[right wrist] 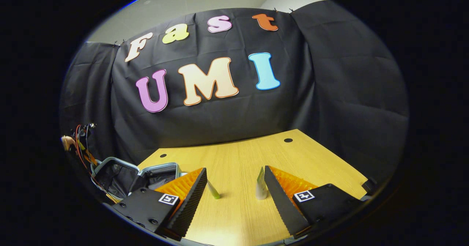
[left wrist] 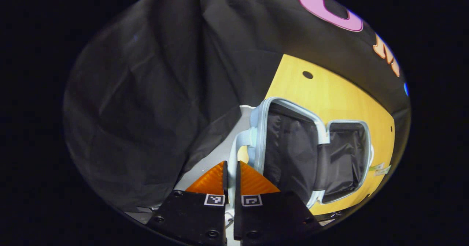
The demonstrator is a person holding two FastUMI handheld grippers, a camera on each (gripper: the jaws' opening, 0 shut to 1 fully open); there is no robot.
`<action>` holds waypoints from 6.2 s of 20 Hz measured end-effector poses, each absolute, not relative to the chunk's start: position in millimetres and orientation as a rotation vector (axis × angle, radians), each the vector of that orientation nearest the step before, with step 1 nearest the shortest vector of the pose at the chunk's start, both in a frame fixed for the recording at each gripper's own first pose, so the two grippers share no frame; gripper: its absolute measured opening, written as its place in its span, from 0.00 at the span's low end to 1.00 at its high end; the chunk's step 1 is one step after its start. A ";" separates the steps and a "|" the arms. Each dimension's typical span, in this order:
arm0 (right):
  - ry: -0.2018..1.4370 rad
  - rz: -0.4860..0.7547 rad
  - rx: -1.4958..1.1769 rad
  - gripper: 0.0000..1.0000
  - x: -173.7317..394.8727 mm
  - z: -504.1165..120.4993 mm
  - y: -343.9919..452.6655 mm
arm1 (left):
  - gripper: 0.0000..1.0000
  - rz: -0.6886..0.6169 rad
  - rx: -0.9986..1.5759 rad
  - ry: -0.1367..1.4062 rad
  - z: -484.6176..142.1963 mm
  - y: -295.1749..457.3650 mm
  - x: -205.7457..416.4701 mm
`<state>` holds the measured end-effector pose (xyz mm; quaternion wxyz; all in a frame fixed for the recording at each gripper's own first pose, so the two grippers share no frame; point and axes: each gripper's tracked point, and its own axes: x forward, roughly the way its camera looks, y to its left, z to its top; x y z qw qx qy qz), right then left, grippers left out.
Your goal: First open the suitcase, pack the skin care products into it, and then close the suitcase.
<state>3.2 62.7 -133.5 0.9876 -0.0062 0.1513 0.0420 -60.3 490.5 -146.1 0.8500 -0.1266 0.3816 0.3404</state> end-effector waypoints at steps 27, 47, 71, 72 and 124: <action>0.363 0.032 -0.044 0.98 -2.9 -167.6 34.7 | 0.96 0.177 -0.056 0.649 -112.2 202.4 31.9; 0.707 0.455 -0.143 0.98 96.9 -315.5 -11.4 | 0.96 0.156 -0.111 0.417 -207.6 -76.7 188.4; 0.733 0.556 -0.178 0.51 133.9 -388.5 10.9 | 0.18 0.237 -0.307 0.348 -238.8 -69.9 264.9; 0.742 0.553 -0.172 0.50 134.3 -388.4 9.9 | 0.18 0.232 -0.305 0.345 -227.5 -69.7 260.7; 1.282 0.652 -0.189 0.45 7.7 -393.7 346.5 | 0.95 0.397 -0.499 0.580 -166.6 346.6 -42.3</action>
